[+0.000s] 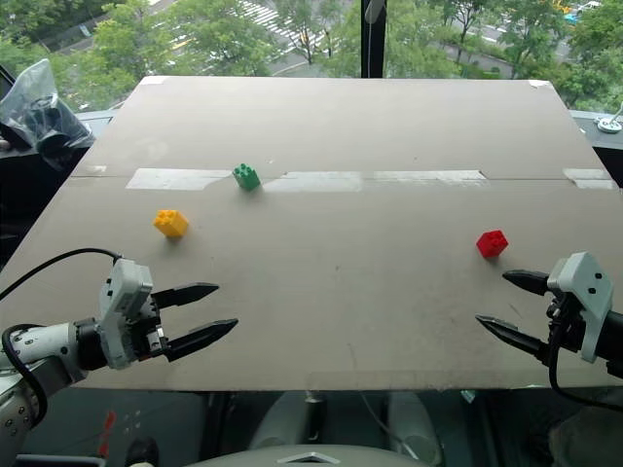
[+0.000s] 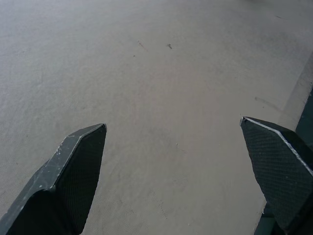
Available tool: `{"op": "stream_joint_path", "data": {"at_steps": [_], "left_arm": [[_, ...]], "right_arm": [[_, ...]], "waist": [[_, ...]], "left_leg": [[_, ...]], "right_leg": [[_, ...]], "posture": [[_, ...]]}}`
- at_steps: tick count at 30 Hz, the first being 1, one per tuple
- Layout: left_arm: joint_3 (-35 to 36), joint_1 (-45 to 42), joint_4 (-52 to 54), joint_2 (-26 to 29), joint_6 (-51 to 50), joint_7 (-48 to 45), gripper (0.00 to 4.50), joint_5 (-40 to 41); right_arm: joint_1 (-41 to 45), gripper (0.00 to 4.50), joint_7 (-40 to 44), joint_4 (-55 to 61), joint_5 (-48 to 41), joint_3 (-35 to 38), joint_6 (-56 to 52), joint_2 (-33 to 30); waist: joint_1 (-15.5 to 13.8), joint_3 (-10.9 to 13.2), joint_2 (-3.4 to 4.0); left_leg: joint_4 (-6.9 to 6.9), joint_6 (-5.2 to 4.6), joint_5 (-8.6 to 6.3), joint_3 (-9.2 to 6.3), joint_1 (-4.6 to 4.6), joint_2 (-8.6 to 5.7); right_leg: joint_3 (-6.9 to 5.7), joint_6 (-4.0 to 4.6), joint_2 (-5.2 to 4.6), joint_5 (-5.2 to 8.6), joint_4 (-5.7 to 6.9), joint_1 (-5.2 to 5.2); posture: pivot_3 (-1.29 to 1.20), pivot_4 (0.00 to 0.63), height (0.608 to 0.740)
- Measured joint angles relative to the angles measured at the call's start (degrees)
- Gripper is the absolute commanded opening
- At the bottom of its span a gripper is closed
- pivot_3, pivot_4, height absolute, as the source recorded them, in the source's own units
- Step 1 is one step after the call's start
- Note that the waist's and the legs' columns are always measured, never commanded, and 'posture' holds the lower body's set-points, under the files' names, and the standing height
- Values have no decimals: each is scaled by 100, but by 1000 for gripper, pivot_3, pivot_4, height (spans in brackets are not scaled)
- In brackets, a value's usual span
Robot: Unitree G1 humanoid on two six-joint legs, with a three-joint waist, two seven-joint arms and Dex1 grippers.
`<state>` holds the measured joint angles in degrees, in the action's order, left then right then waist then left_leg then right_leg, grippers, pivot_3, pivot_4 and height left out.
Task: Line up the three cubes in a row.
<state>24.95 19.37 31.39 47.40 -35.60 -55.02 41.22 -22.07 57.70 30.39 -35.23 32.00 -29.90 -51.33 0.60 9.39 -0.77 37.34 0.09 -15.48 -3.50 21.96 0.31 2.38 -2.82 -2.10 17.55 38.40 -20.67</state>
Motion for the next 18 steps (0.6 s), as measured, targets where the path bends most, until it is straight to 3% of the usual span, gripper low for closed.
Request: {"op": "stream_joint_path", "data": {"at_steps": [2,6,10,14,18], "left_arm": [[-11,-54,-8,-2,-22,25,4500,22],[-38,-1055,15,-238,-292,471,4500,676],[-202,-1250,238,-122,-371,393,4500,896],[-571,-1592,616,117,-248,20,4500,868],[-861,-1949,680,147,-243,-58,4500,953]], "right_arm": [[2,4478,-51,-2,47,2,40,57],[364,4478,-983,-110,479,-284,310,974],[658,4478,-1701,-134,823,-518,-139,943],[1713,4478,-2588,-638,802,-749,-1337,1016],[2513,4478,-3007,-1088,826,-1041,-1852,1091]], "waist": [[-4,0,-1],[-48,-3,-8],[30,1,-2],[33,6,6],[18,10,14]], "left_leg": [[-1,0,0,-1,-1,0],[3,1,1,-9,3,-1],[2,3,1,7,0,-2],[1,3,2,8,-2,-2],[0,2,1,2,4,-2]], "right_leg": [[0,0,1,0,0,0],[-2,-1,1,-1,2,1],[0,-1,5,-1,0,-1],[3,0,8,-1,2,-3],[2,0,12,-1,1,-5]], "posture": [[0,150,740],[0,150,740],[0,150,740],[0,150,740],[0,150,740]]}}
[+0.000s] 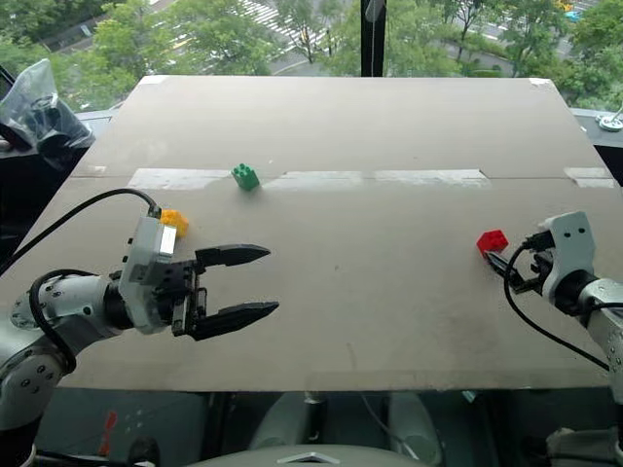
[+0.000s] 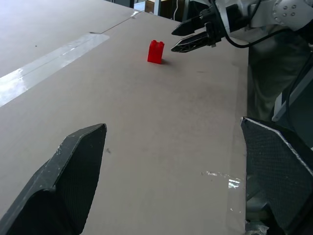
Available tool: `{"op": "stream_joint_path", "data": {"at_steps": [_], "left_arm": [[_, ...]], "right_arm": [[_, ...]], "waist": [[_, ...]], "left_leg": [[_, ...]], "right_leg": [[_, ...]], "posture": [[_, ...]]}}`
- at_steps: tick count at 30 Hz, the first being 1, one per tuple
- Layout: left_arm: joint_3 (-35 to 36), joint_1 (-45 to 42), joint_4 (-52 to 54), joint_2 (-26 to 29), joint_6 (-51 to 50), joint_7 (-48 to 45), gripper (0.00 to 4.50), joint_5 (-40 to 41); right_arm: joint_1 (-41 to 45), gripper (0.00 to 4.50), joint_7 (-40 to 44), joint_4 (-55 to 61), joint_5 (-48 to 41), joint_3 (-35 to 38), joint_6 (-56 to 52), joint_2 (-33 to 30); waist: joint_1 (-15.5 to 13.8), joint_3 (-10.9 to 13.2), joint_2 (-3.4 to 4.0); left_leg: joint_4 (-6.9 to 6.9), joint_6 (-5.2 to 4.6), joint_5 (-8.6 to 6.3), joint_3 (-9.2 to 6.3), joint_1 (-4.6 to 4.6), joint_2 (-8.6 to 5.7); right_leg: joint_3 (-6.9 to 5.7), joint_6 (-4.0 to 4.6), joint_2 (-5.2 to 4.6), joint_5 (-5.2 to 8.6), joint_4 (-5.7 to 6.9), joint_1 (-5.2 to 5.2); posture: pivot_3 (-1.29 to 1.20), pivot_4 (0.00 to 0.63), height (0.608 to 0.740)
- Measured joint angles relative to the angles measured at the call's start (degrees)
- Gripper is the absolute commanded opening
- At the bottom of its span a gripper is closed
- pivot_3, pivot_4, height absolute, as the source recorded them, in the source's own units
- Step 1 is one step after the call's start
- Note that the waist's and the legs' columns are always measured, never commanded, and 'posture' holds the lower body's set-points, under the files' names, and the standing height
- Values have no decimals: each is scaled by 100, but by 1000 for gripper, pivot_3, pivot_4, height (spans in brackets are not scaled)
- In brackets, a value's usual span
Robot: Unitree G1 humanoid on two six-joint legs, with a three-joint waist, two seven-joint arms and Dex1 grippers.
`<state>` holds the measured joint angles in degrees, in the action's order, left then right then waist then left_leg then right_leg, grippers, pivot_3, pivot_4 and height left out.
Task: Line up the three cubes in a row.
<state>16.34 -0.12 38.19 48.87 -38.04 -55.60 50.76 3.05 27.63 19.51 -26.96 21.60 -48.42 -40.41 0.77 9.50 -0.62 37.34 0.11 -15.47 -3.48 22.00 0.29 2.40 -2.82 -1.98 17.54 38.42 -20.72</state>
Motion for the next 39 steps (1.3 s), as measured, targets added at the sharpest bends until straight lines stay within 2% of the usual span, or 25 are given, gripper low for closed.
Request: {"op": "stream_joint_path", "data": {"at_steps": [8,16,19,21,24,32,37,39], "left_arm": [[-307,-168,16,15,5,38,4500,-10],[-202,346,187,16,204,62,4500,-16],[-161,436,187,19,258,52,4500,-52],[-153,432,187,22,268,63,4500,-59],[-153,367,188,24,268,108,4500,-58],[-155,495,189,14,318,214,4500,-186],[-93,963,173,-113,585,213,4500,-444],[-7,1245,152,-262,870,217,4500,-690]], "right_arm": [[792,4478,-176,-511,11,-530,-418,99],[1046,4478,-281,-725,113,-615,-670,97],[1112,3712,-281,-733,104,-620,-760,98],[1163,2649,-284,-785,106,-661,-786,100],[1176,1292,-282,-852,123,-728,-807,97],[1170,1295,-42,-847,179,-854,-775,-149],[1198,1295,740,-385,-20,-1163,-427,-370],[1337,1295,1349,-132,-68,-1645,-95,-538]], "waist": [[5,1,2],[4,2,4],[5,2,4],[4,2,3],[4,2,4],[5,3,5],[35,5,9],[36,5,9]], "left_leg": [[0,-1,0,4,13,-1],[0,-1,0,3,13,0],[0,-1,0,3,12,0],[0,-1,0,2,12,0],[0,-2,0,3,13,0],[0,-2,0,5,12,0],[-1,-2,0,6,9,4],[-1,-2,-1,7,8,4]], "right_leg": [[-2,-1,-1,0,-2,-15],[-3,-1,-1,0,1,-16],[-3,-1,-1,0,3,-16],[-4,-1,-1,0,3,-16],[-3,-1,0,0,3,-17],[-2,-1,0,0,3,-17],[0,-1,1,0,3,-18],[-1,-1,-1,0,2,-18]], "posture": [[0,150,740],[0,150,740],[0,150,740],[0,150,740],[0,150,740],[0,150,740],[0,150,740],[0,150,740]]}}
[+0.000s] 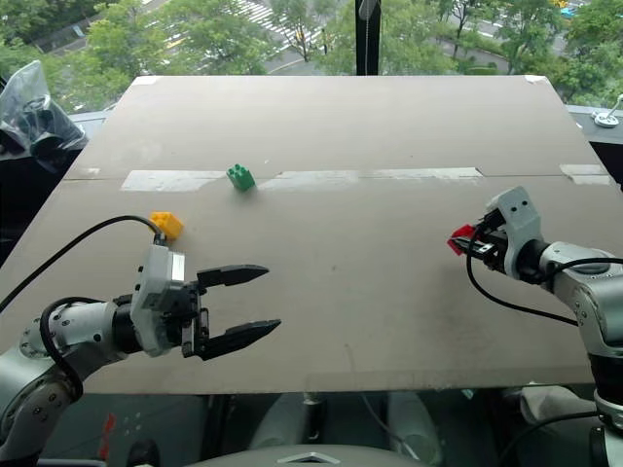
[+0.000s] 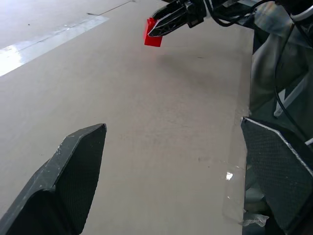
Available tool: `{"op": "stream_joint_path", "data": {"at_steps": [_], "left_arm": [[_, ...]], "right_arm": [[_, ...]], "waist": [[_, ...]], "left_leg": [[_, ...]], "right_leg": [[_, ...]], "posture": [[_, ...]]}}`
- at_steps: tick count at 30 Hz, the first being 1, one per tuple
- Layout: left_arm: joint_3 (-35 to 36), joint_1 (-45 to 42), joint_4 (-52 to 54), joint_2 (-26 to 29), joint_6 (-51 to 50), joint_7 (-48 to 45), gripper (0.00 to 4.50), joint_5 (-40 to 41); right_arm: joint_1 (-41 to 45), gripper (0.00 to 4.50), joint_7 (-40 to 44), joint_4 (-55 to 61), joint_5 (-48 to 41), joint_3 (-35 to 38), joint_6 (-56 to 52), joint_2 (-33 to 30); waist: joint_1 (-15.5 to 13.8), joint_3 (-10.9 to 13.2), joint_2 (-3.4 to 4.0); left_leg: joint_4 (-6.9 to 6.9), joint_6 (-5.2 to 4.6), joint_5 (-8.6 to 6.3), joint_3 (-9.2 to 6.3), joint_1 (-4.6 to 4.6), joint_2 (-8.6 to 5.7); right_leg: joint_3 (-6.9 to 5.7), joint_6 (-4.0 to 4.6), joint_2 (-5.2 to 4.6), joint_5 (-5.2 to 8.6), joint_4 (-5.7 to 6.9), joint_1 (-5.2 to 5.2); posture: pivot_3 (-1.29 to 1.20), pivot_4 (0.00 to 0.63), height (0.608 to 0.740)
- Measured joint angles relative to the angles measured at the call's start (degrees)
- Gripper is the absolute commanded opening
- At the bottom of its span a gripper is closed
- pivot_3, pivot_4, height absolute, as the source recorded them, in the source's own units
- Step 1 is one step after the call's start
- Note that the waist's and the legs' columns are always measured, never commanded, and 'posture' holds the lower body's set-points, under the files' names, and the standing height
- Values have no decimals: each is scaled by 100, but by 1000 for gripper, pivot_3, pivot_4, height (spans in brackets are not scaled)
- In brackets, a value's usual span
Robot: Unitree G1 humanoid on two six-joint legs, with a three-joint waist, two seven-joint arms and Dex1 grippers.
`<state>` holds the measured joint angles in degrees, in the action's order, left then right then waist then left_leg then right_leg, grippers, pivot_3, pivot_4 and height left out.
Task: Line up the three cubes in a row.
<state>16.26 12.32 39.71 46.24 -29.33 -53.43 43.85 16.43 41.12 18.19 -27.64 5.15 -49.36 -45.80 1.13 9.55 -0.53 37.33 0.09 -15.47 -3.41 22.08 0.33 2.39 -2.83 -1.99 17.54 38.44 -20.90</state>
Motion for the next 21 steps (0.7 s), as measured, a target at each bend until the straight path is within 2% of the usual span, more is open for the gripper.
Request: {"op": "stream_joint_path", "data": {"at_steps": [4,9,15,21], "left_arm": [[292,234,-13,110,-15,-191,4500,110],[715,479,46,176,-81,-268,4500,377],[957,850,240,153,-78,-244,4500,418],[1206,1122,294,104,-30,-213,4500,425]], "right_arm": [[472,1295,790,-11,203,-888,640,-64],[1300,1295,1488,-727,672,-1732,1455,237],[1777,1295,2162,-1705,1159,-2234,2303,447],[2091,1295,2498,-2621,1519,-2344,2953,789]], "waist": [[-24,2,-4],[-22,3,-6],[-29,3,-6],[-17,3,-5]], "left_leg": [[2,0,0,-5,1,-1],[1,0,0,-7,2,-1],[3,2,1,-15,31,0],[3,8,4,-9,50,0]], "right_leg": [[-5,0,-1,0,0,1],[-6,0,-3,0,-4,1],[-7,1,-16,-1,-12,-23],[-7,2,-14,-1,-3,-48]], "posture": [[0,150,740],[0,150,740],[0,150,740],[0,150,740]]}}
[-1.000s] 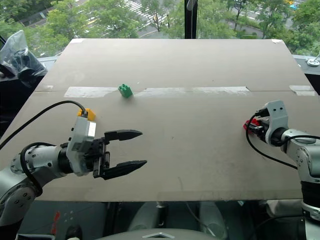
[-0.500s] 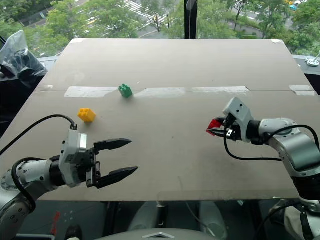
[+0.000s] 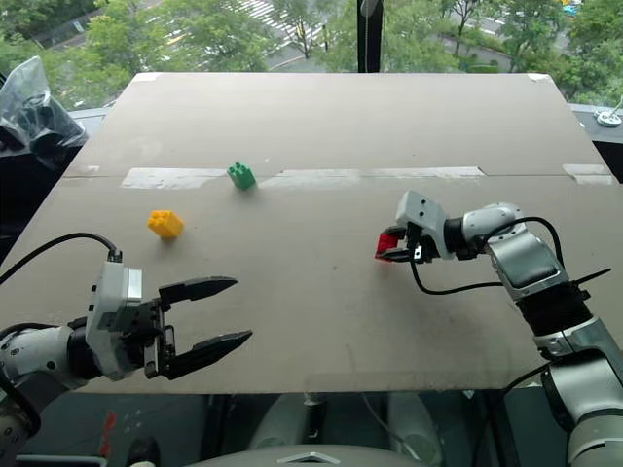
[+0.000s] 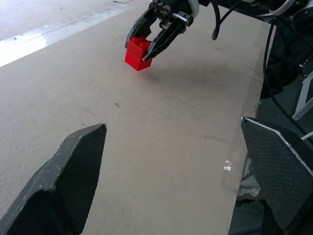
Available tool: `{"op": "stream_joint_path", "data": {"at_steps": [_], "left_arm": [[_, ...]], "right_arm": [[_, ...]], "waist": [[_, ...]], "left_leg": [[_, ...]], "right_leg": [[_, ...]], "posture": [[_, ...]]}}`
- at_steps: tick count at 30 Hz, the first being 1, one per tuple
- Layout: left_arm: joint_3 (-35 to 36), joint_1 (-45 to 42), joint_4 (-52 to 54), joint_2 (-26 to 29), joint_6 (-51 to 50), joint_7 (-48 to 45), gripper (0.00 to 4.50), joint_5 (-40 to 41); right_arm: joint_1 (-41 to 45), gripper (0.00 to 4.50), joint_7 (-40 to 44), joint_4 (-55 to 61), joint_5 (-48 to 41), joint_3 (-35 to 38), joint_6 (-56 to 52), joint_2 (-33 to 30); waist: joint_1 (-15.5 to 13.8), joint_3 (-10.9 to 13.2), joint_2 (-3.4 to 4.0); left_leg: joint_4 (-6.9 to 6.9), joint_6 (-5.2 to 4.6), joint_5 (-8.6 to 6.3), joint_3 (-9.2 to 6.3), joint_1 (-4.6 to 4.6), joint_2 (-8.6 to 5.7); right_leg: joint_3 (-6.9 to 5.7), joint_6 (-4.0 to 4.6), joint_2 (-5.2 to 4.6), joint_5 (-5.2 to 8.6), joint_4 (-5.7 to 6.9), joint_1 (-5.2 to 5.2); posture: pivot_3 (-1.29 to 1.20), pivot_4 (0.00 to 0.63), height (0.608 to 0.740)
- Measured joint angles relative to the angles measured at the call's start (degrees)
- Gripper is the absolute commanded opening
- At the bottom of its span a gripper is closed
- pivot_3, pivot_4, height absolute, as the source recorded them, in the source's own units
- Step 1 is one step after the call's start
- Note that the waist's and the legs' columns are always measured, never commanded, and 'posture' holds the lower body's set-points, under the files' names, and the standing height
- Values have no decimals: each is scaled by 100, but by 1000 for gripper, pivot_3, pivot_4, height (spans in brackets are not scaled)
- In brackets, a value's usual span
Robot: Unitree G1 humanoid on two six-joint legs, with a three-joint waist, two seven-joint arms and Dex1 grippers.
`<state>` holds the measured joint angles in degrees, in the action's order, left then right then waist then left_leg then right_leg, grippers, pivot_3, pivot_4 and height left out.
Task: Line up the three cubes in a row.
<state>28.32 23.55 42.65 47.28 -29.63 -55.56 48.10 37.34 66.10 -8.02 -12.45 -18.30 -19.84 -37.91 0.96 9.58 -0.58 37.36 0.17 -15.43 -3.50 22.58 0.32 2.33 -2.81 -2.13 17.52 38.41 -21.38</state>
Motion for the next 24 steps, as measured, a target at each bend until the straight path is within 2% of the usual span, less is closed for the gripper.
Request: {"op": "stream_joint_path", "data": {"at_steps": [14,15,20,24], "left_arm": [[105,185,0,15,131,-175,4500,-73],[110,178,0,19,131,-184,4500,-72],[102,-60,-16,71,128,-204,4500,-68],[28,-343,-91,1,13,143,4500,-65]], "right_arm": [[387,1295,701,-1008,478,-106,1006,364],[438,2322,750,-1102,484,-106,1013,397],[458,4458,732,-1310,606,-99,1139,488],[154,4458,595,-656,326,303,897,397]], "waist": [[13,-1,-1],[17,-1,-1],[0,-1,-1],[-22,1,2]], "left_leg": [[3,9,5,6,13,0],[3,9,6,6,12,0],[4,10,6,6,13,-1],[4,10,6,1,21,-3]], "right_leg": [[2,0,8,0,15,-18],[2,0,8,0,17,-18],[1,0,8,0,19,-20],[-1,0,2,0,19,-21]], "posture": [[0,150,740],[0,150,740],[0,150,740],[0,150,740]]}}
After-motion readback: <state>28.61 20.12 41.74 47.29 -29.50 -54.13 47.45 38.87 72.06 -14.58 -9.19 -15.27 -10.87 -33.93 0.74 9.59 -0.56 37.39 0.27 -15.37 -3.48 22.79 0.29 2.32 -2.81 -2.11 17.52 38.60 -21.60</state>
